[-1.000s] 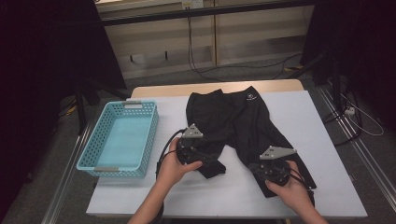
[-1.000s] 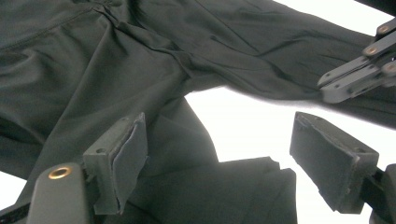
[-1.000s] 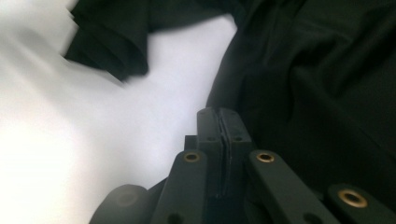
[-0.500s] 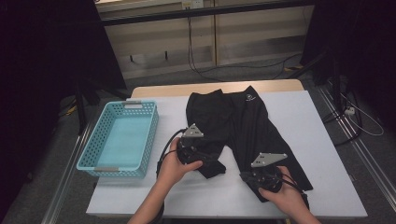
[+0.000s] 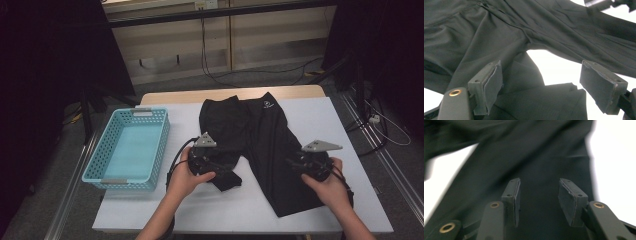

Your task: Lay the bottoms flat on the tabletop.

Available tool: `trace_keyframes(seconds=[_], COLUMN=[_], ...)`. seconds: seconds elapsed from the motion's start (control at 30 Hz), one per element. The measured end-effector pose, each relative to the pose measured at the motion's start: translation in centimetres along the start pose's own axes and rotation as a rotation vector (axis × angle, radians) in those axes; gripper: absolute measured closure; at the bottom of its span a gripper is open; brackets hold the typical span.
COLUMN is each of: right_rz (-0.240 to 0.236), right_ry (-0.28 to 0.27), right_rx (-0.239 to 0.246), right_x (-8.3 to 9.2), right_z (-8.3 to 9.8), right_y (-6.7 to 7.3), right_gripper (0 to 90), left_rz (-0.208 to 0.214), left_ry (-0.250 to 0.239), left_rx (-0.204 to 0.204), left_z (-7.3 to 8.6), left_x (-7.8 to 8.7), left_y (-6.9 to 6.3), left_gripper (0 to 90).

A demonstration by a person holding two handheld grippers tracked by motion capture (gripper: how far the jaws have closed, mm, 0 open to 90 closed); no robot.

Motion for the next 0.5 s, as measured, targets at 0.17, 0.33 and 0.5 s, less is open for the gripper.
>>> trace_keyframes(seconds=[0.17,0.33,0.5], right_rz=[0.110,0.114,0.110], right_ry=[0.010,0.045,0.070], right_rx=[-0.065,-0.108,-0.105], right_x=[-2.1,-4.3,-5.8], right_z=[-0.7,-0.8,-0.6], right_y=[-3.2,-4.0,-4.0], right_gripper=[55.7,61.2,70.9], left_rz=[-0.006,-0.014,-0.025], left_ry=[-0.003,-0.002,0.002], left_rx=[0.000,0.003,0.010], left_z=[0.0,0.2,0.5], left_x=[0.2,0.3,0.6], left_y=[0.3,0.7,1.1], left_gripper=[18.2,18.2,18.2])
Point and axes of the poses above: each handheld gripper's, and its own axes: x roughly backward along the jaws, z roughly out of its underside, y roughly to its left, the point moved 4 cm from there along -x, roughly forward along the jaws, and after that the axes turned 10 degrees about z, right-handed, at the moved point
